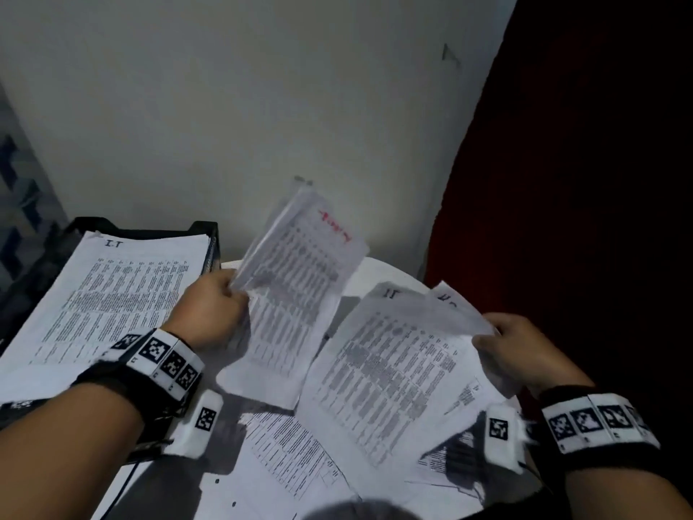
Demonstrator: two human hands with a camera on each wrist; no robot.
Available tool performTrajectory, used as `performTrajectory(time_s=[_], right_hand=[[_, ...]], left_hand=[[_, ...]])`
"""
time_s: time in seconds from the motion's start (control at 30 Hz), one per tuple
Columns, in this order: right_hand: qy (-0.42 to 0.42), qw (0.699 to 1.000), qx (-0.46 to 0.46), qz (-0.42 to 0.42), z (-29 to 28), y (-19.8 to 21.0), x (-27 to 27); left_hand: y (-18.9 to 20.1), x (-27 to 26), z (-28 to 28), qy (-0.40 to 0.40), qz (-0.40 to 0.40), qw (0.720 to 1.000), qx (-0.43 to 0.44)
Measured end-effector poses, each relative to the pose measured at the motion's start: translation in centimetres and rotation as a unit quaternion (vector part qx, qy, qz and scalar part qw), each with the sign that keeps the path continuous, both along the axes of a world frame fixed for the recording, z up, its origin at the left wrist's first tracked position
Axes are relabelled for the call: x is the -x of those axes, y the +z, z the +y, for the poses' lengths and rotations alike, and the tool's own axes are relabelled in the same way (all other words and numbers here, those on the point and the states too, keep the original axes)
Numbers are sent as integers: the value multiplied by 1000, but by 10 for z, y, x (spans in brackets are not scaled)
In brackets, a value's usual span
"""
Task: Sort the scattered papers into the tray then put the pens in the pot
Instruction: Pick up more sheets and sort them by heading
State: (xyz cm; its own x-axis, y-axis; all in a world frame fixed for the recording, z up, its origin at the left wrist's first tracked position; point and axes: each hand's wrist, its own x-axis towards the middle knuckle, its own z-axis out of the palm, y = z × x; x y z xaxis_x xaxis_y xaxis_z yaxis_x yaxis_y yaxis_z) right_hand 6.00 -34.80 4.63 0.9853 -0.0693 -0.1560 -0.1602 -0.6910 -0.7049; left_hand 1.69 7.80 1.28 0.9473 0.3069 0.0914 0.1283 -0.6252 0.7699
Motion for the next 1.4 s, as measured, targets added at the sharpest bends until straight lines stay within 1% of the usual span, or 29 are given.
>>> performTrajectory(time_s=[0.07, 0.13, 0.2, 0.23, 0.3, 0.37, 0.4, 0.43, 0.47, 0.5, 0.53, 0.6, 0.7, 0.73, 0.83, 0.9, 1.0, 1.07, 1.1, 1.13, 1.2, 1.23, 1.33, 1.4], right_hand=[[28, 999, 7, 14, -6, 0, 5], [38, 999, 6, 33, -14, -3, 5], [33, 997, -24, 59, -21, -7, 2], [25, 996, -52, 68, -22, -9, 0], [5, 992, -89, 86, -24, -16, -4], [-19, 991, -87, 99, -22, -27, -10], [-24, 991, -81, 108, -18, -33, -12], [-27, 990, -75, 120, -15, -39, -14], [-29, 989, -67, 127, -12, -47, -18], [-35, 989, -57, 131, -10, -54, -20], [-43, 989, -45, 138, -8, -62, -23], [-55, 986, -22, 153, -4, -77, -28], [-20, 976, 51, 211, 3, -99, -28], [-12, 974, 68, 218, 6, -102, -26], [-3, 971, 86, 225, 10, -106, -25], [-9, 971, 91, 222, 10, -108, -26], [-4, 970, 94, 223, 4, -117, -27], [3, 971, 87, 223, 2, -120, -25], [10, 970, 88, 224, 4, -119, -23], [16, 970, 86, 225, 6, -118, -22], [30, 973, 66, 219, 12, -112, -17], [32, 976, 40, 211, 15, -110, -16], [30, 982, -45, 182, 16, -104, -16], [4, 979, -116, 165, 15, -99, -18]], left_hand=[[-2, 2, -3, -15, 7, 1000, -12], [-3, 2, -5, -10, -9, 999, -51], [-2, 1, -5, 0, -29, 995, -93], [-2, -1, -2, 8, -32, 995, -95], [-4, -4, 2, 2, -11, 997, -73], [-8, -5, -5, -35, 31, 999, -13], [-12, -4, -12, -50, 54, 997, 39], [-17, -2, -22, -58, 81, 989, 109], [-23, 0, -32, -62, 108, 973, 193], [-29, 2, -41, -68, 137, 957, 247], [-35, 3, -49, -78, 165, 945, 271], [-50, 4, -57, -94, 207, 936, 271], [-70, 0, -61, -108, 232, 936, 241], [-75, 0, -63, -111, 240, 936, 231], [-88, 2, -67, -127, 261, 934, 209], [-88, 4, -76, -117, 267, 932, 213], [-89, 8, -91, -109, 289, 934, 178], [-89, 10, -99, -109, 294, 928, 203], [-92, 9, -99, -121, 287, 929, 201], [-95, 10, -98, -138, 285, 933, 169], [-94, 12, -99, -155, 288, 939, 109], [-96, 12, -99, -152, 287, 939, 111], [-95, 9, -94, -128, 276, 940, 154], [-91, 5, -88, -96, 262, 940, 194]])
